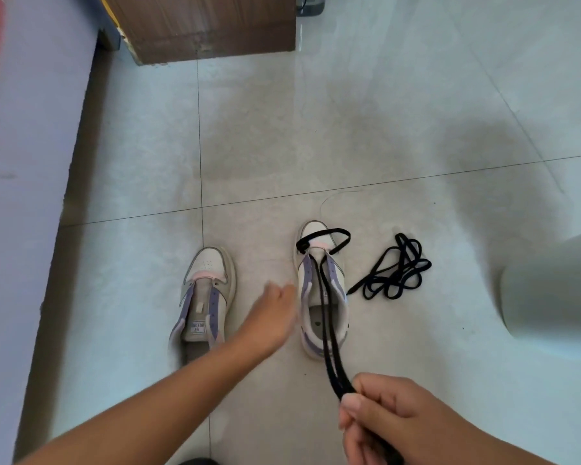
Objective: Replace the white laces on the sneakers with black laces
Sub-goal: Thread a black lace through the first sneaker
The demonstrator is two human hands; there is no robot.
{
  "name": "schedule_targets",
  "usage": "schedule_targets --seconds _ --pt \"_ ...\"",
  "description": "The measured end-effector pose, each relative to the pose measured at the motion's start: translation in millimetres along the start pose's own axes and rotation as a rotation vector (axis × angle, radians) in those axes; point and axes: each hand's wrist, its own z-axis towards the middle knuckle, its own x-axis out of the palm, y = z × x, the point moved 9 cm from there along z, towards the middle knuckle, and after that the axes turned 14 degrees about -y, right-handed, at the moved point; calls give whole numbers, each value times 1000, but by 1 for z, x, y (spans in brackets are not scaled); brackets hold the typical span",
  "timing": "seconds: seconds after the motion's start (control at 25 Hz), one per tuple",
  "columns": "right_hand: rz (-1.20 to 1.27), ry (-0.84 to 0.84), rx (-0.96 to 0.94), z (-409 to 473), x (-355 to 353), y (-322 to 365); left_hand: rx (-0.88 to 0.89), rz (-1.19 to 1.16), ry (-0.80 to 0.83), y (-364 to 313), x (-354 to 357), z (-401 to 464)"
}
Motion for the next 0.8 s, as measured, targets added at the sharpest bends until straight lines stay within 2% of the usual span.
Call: schedule_targets --seconds 0.04,0.08,0.12,0.2,0.24,0.32,0.44,0.52,0.56,0.6,0.64,0.72,0.76,0.8 --pt "35 35 15 -2 7 -2 -247 -150 259 18 23 -31" --pt "36 72 30 -5 13 -7 -377 -279 463 22 41 -57" --pt "11 91 57 -5 15 -15 -412 -420 556 16 48 -71" --pt "3 162 174 -1 20 -38 -356 -648 490 -1 42 -66" --pt "92 166 280 4 17 -50 -307 -682 432 -7 35 -62" --pt "345 105 400 22 6 -57 -181 -589 416 -13 29 -72" --pt "603 -4 335 68 -15 -33 -151 -432 577 1 38 -111" --pt "736 -78 361 93 -21 -20 -105 -204 753 18 45 -125" --pt "777 -97 380 101 -19 -15 -3 -9 785 27 44 -118" --pt "797 -113 409 103 -16 -13 120 208 733 31 39 -101" --pt "793 -119 436 104 -11 -14 229 395 579 29 30 -73" --pt "716 -123 430 101 -8 -17 305 536 169 7 2 -20" --pt "662 -131 400 99 -8 -17 318 576 50 -2 -3 -3" --pt "619 -135 358 96 -8 -14 335 619 18 -7 1 8"
